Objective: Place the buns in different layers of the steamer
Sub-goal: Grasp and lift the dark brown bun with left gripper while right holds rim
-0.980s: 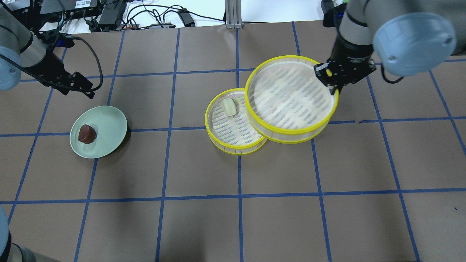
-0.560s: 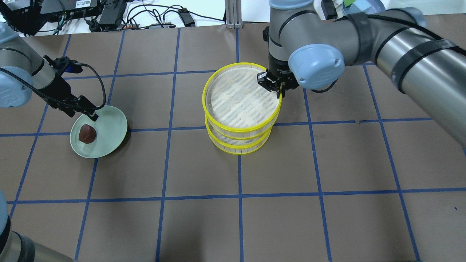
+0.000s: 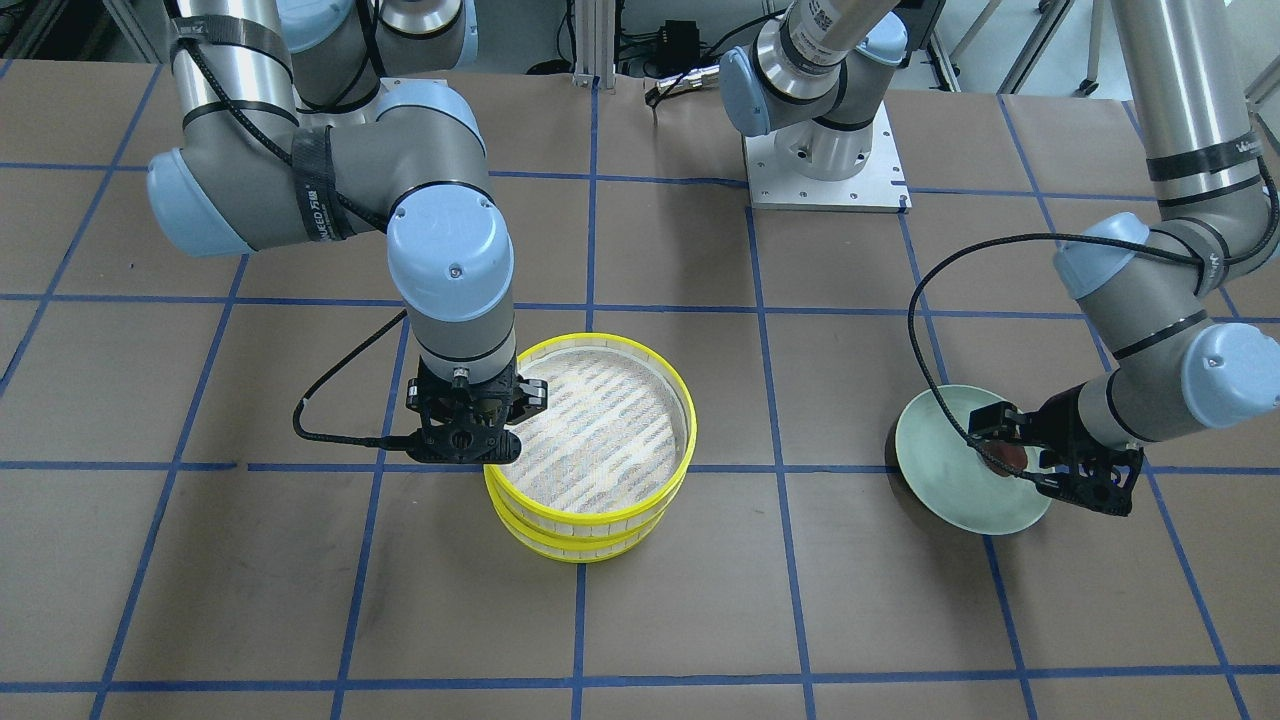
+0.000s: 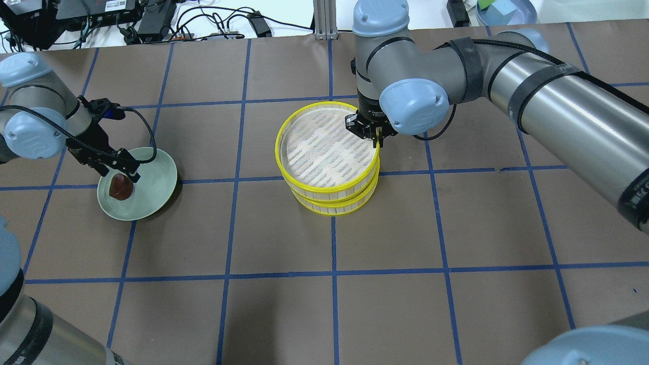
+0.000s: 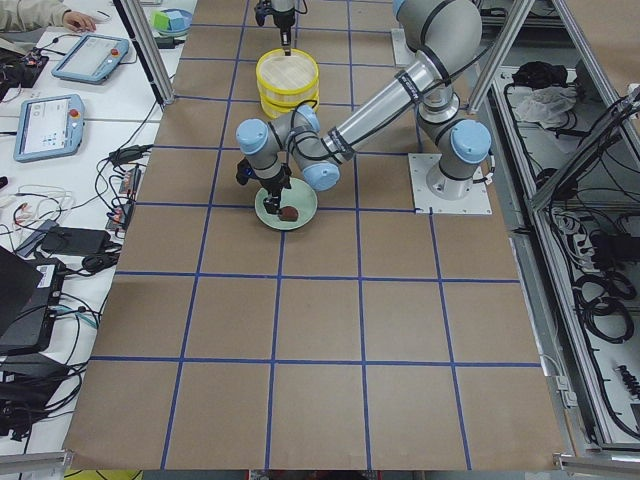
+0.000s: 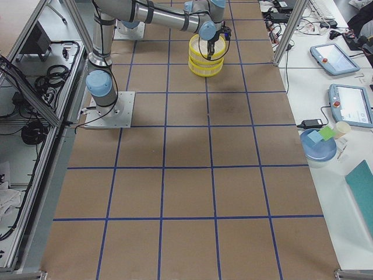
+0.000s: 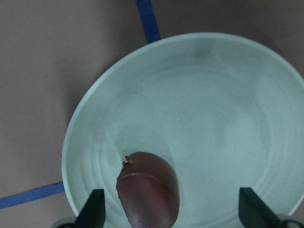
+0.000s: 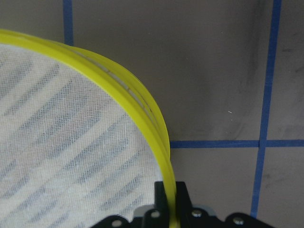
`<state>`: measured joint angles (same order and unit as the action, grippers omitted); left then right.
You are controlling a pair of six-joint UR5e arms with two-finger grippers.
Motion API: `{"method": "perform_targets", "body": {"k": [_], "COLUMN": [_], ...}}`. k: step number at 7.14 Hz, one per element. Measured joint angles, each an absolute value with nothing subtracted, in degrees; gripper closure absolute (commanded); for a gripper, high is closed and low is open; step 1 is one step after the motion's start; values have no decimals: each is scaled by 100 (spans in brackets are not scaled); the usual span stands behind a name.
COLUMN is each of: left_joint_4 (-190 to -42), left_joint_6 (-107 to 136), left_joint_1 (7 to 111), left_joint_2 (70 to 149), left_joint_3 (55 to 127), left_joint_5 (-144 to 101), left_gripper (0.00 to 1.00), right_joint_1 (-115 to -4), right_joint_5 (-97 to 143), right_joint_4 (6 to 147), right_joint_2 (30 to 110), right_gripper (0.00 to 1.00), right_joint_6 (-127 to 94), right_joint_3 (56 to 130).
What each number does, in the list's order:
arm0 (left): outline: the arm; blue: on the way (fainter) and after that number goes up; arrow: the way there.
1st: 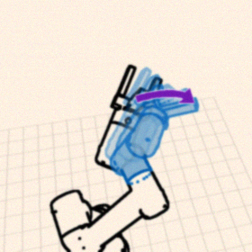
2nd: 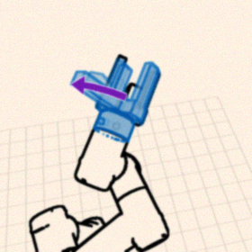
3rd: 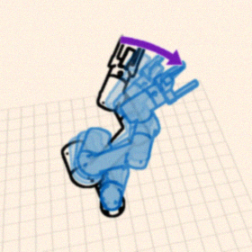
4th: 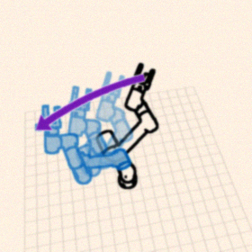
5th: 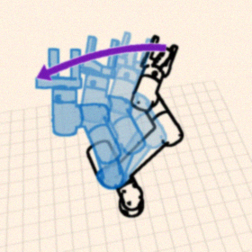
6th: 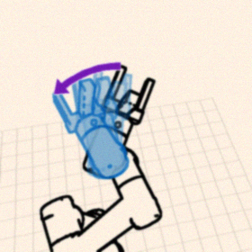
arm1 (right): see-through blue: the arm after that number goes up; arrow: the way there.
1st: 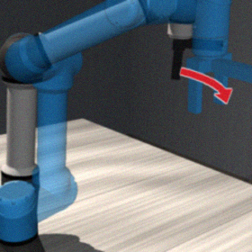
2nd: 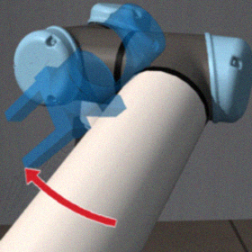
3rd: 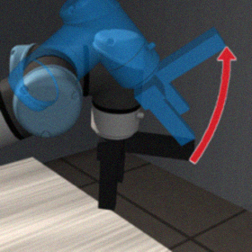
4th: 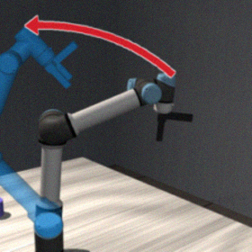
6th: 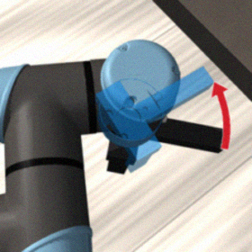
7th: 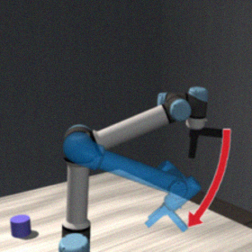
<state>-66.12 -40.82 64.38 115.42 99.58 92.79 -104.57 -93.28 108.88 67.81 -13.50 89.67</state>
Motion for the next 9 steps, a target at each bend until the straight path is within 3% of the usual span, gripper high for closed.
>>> {"method": "perform_targets", "body": {"k": [1,3,4,9], "left_joint_4": [-6593,-6584,-6583,-6600], "left_joint_6": [-4072,-4046,-4040,-4097], "left_joint_1": [6430,6400,6394,6408], "left_joint_2": [11634,11776,11812,11698], "left_joint_3": [9958,9958,9958,9828], "left_joint_5": [9297,9311,9312,9270], "left_gripper": [0,59,99,100], "right_joint_1": [-10457,-10452,-10451,-10443], "right_joint_5": [-9336,-9351,-9337,-9418], "right_joint_4": [10882,10881,10886,10994], "right_joint_2": [6772,6741,6706,6641], "right_gripper": [100,100,100,100], "right_joint_6": [-1335,-1316,-1316,-1310], "right_joint_3": [8979,8995,8998,9000]}}
